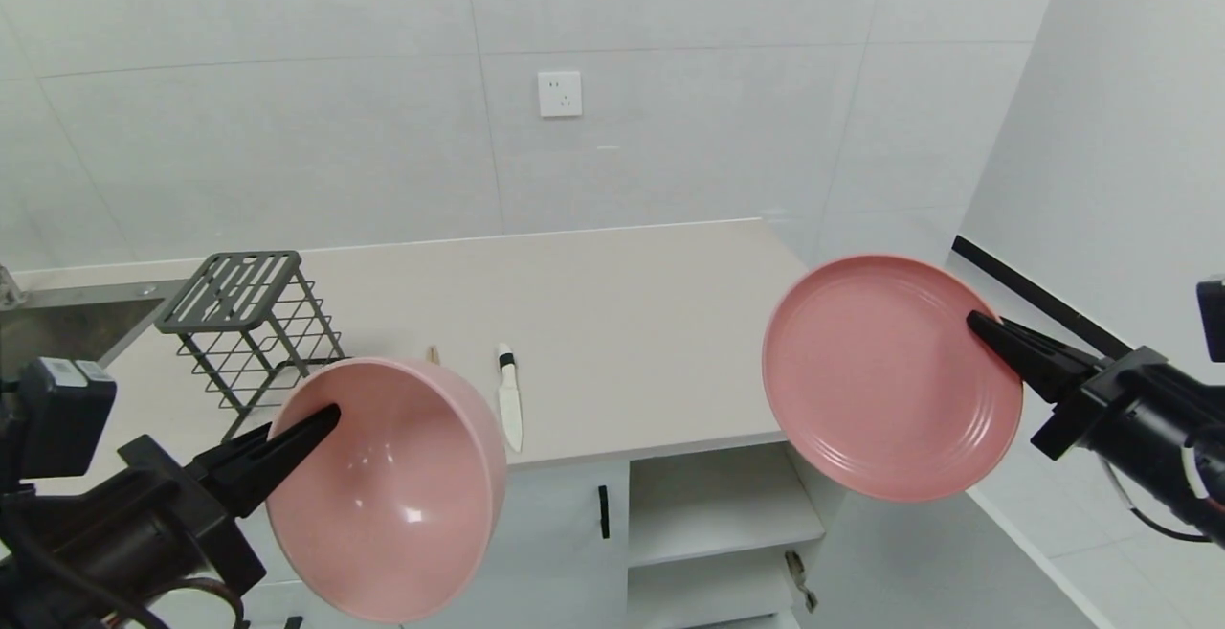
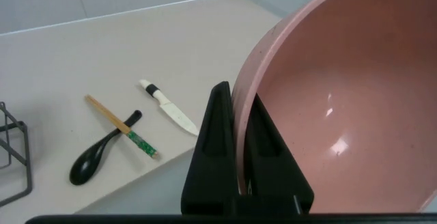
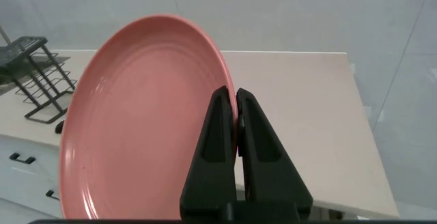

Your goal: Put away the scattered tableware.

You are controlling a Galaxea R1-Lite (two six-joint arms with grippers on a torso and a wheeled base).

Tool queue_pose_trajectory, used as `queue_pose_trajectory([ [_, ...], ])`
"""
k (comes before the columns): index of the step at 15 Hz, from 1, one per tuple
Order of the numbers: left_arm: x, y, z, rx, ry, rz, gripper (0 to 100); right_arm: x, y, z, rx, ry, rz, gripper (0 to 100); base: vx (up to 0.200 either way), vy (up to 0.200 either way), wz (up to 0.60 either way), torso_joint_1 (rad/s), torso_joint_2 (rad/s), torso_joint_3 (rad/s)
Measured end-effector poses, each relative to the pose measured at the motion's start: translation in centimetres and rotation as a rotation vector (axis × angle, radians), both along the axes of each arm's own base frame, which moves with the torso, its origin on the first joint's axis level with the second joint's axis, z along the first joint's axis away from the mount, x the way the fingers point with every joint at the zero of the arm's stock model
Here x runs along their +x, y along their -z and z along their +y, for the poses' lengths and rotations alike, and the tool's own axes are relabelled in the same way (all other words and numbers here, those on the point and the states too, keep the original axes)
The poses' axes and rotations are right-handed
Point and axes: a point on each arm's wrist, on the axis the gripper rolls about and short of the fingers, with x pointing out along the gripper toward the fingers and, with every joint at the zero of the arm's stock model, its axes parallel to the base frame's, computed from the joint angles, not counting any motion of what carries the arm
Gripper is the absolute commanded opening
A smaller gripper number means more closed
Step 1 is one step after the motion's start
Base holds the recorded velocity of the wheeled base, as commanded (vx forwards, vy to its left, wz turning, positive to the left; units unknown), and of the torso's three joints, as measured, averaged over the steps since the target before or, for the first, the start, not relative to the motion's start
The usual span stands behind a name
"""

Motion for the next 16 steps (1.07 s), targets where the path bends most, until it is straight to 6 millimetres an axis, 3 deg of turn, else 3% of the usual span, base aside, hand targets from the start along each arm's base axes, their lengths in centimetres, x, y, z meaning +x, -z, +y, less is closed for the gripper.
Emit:
queue_pose_trajectory([
  [9,-0.11,0.11,-0.04,0.034,0.007,-0.012,0,0.14,0.82,0.03,-0.056,0.003,0.019,0,0.000,0.000,0.00,-0.157,0.32,0.158],
  [16,-0.11,0.49,-0.04,0.058,0.009,0.016,0,0.14,0.85,0.03,-0.056,0.003,0.020,0,0.000,0.000,0.00,-0.259,0.52,0.247],
])
